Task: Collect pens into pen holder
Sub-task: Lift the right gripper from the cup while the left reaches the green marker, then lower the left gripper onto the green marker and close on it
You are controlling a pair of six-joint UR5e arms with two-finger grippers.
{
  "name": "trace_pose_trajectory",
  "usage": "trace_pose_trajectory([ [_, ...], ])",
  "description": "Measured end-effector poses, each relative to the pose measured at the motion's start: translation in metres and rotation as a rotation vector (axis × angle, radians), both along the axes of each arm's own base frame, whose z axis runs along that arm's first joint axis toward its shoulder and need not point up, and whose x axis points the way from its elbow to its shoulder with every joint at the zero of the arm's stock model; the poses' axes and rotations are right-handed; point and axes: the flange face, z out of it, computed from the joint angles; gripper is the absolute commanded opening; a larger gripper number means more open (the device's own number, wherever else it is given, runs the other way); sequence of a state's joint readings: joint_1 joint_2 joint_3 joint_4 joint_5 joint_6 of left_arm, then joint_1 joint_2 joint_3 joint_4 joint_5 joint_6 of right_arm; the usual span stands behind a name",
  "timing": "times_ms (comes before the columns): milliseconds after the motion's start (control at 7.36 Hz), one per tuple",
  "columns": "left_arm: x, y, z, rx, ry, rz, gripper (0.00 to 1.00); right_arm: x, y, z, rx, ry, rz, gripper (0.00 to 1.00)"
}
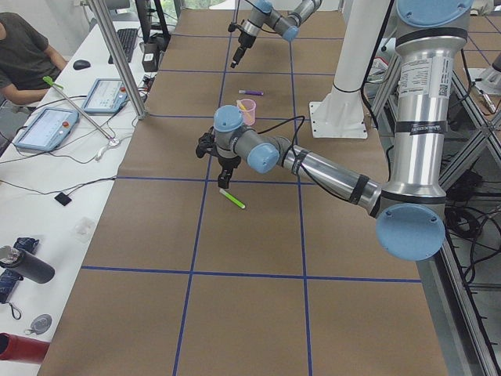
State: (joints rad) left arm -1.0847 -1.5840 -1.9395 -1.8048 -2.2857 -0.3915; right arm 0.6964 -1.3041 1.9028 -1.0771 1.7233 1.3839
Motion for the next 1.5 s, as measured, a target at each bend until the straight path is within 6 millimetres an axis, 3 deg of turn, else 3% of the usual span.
trace_pose_trajectory([
  [272, 0.027, -0.002, 0.016, 0.136, -0.072, 0.153, 0.78, 0.071, -0.014, 0.065, -0.014, 0.091, -0.107, 0.98],
  [544, 0.067, -0.029, 0.017, 0.134, -0.117, 0.254, 0.71, 0.113, -0.012, 0.112, -0.013, 0.155, -0.181, 0.98],
  [816, 0.098, -0.054, 0.023, 0.128, -0.152, 0.340, 0.68, 0.127, -0.006, 0.140, -0.015, 0.196, -0.216, 0.98],
  [1087, 0.116, -0.074, 0.038, 0.126, -0.171, 0.389, 0.67, 0.131, -0.003, 0.155, -0.016, 0.221, -0.236, 0.98],
  [1495, 0.140, -0.072, 0.050, 0.111, -0.186, 0.428, 0.64, 0.131, -0.002, 0.162, -0.022, 0.229, -0.240, 0.98],
])
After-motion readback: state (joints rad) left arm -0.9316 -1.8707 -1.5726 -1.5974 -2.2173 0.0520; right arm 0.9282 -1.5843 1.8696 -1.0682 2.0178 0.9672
